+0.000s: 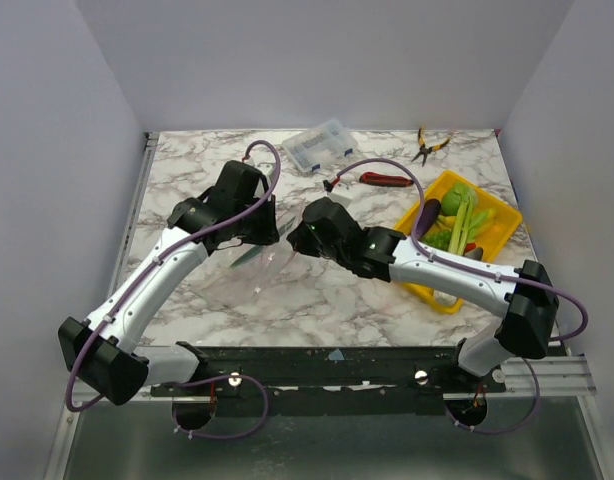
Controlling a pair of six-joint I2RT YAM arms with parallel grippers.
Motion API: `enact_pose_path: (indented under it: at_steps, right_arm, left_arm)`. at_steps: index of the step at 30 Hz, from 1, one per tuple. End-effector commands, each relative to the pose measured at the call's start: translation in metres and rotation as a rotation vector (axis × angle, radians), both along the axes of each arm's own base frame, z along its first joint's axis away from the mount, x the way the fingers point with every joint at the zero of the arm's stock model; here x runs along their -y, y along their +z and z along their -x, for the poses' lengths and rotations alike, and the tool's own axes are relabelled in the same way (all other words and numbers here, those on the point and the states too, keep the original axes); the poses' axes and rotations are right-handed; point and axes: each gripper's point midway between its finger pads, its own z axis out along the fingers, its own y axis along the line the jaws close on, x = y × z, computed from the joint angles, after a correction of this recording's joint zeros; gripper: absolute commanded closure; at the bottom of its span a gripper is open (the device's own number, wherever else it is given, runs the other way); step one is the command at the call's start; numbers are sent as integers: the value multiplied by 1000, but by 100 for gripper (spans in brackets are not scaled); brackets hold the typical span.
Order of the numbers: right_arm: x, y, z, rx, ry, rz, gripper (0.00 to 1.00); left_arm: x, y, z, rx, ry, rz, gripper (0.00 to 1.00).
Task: Place the food in the zip-top bag and seal the zipper
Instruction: Open the zipper of the food storage bag.
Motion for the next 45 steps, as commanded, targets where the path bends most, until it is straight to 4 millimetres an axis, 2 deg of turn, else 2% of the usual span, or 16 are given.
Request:
enact_pose_path:
  at_steps: [1, 3, 6, 9, 11, 15, 17, 19, 25, 27, 30, 34, 36, 39, 42, 45]
  right_arm:
    - [4, 11, -1, -4, -34, -7, 100]
    - [4, 8, 0, -7, -31, 5, 100]
    - [7, 3, -1, -3, -31, 36, 100]
    - [12, -2, 0, 7, -9, 88, 100]
    - [22, -11, -1, 11, -21, 152, 100]
    - [56, -39, -4, 11, -87, 338, 100]
    - [62, -46, -2, 5, -69, 404, 100]
    - [58, -46, -1, -2, -39, 417, 100]
    - [33, -22, 1, 37, 50, 337, 99]
    - [28, -16, 2, 48, 76, 312, 92]
    - [26, -6, 6, 60, 105, 294, 69]
    - [36, 11, 8, 90, 105, 293, 42]
    - [49, 21, 7, 111, 71, 302, 29]
    - [76, 39, 6, 158, 1, 307, 16]
    - [128, 39, -14, 136, -137, 350, 14]
    - [200, 21, -38, 61, -291, 412, 13]
  left_arm:
    - [-16, -7, 3, 23, 33, -73, 80]
    - [-17, -4, 6, 31, 33, -65, 74]
    - [-21, 5, 8, 55, 38, -62, 73]
    - [-29, 18, 8, 92, 57, -76, 100]
    - [-45, 26, 1, 134, 112, -144, 100]
    - [-88, 44, -13, 227, 309, -287, 100]
    - [-96, 49, -14, 261, 351, -291, 100]
    - [-89, 48, -13, 263, 328, -256, 100]
    - [-39, 27, -5, 146, 145, -99, 100]
    - [-32, 20, -6, 122, 130, -83, 100]
    - [-26, 14, -9, 103, 117, -77, 100]
    - [-22, 11, -13, 94, 106, -74, 100]
    - [-20, 13, -15, 96, 101, -69, 100]
    - [-17, 14, -16, 97, 92, -62, 100]
    - [-16, 12, -16, 94, 87, -64, 100]
    - [-17, 11, -15, 94, 82, -68, 100]
